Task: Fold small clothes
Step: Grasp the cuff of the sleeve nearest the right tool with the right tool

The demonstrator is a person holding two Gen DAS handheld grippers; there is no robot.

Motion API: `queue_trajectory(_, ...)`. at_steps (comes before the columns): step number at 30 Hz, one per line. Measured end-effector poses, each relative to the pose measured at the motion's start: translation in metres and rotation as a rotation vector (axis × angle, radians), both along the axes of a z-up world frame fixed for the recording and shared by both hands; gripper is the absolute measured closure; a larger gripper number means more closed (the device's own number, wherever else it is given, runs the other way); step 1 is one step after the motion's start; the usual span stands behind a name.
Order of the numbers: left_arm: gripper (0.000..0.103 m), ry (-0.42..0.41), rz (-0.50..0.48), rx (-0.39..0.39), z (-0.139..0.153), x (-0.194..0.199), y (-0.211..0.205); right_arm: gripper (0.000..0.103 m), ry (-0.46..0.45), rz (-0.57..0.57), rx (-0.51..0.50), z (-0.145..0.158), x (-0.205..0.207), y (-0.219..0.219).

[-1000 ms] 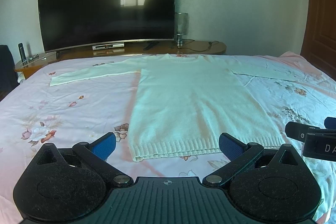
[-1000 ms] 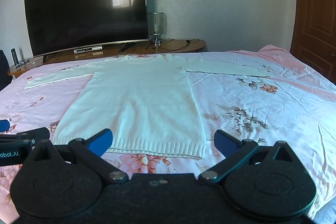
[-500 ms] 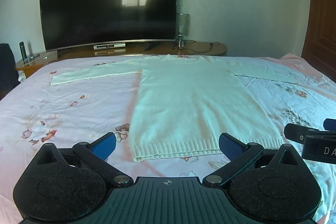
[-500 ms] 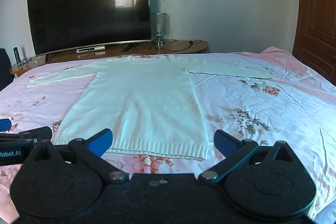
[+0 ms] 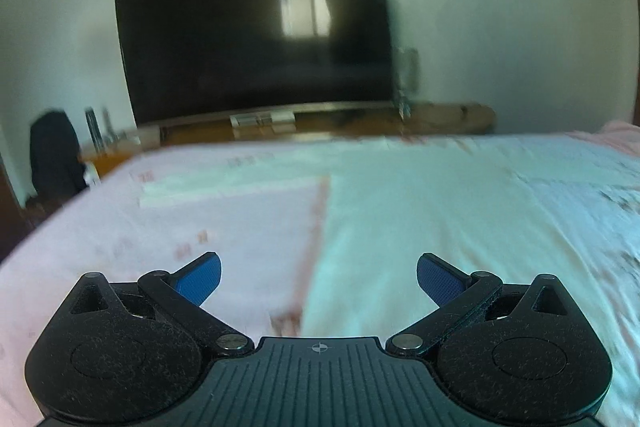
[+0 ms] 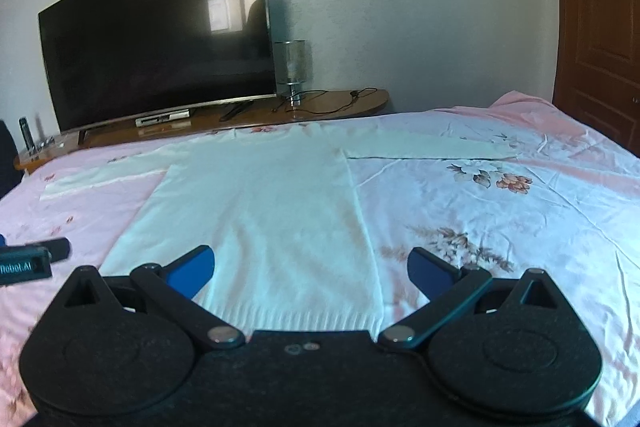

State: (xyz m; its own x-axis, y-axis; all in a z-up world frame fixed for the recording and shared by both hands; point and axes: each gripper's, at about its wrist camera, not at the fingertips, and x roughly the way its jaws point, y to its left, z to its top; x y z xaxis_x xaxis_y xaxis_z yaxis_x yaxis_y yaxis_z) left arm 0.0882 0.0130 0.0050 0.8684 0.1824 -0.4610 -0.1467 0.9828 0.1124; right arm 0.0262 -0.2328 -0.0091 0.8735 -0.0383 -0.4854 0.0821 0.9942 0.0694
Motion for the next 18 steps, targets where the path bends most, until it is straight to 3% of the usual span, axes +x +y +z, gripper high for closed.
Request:
queue_trajectory(4,0.000,-0.053,-0.033,-0.032,0.011,0.061,0.013,0.003,-0.016,-0.029,0.031,0.006,0.043,-0.028)
queue_trajectory(8,0.000,-0.122,0.072,-0.107,0.011,0.137,0.051,0.023,-0.067,-0.089,0.116,0.012,0.098,-0.073)
queue_trajectory(10,0.000,-0.084,0.074,-0.139,0.002,0.178,0.066,0.023,-0.103,-0.131,0.132,0.013,0.130,-0.097)
queue_trajectory(12,0.000,-0.065,0.078,-0.116,-0.016,0.216,0.076,0.028,-0.137,-0.174,0.166,0.008,0.161,-0.128)
queue_trajectory(17,0.000,0.013,0.156,-0.088,-0.072,0.284,0.098,0.064,-0.117,-0.315,0.309,-0.034,0.242,-0.220)
queue_trajectory(18,0.000,0.037,0.168,-0.083,-0.081,0.293,0.101,0.065,-0.106,-0.354,0.339,-0.045,0.255,-0.237)
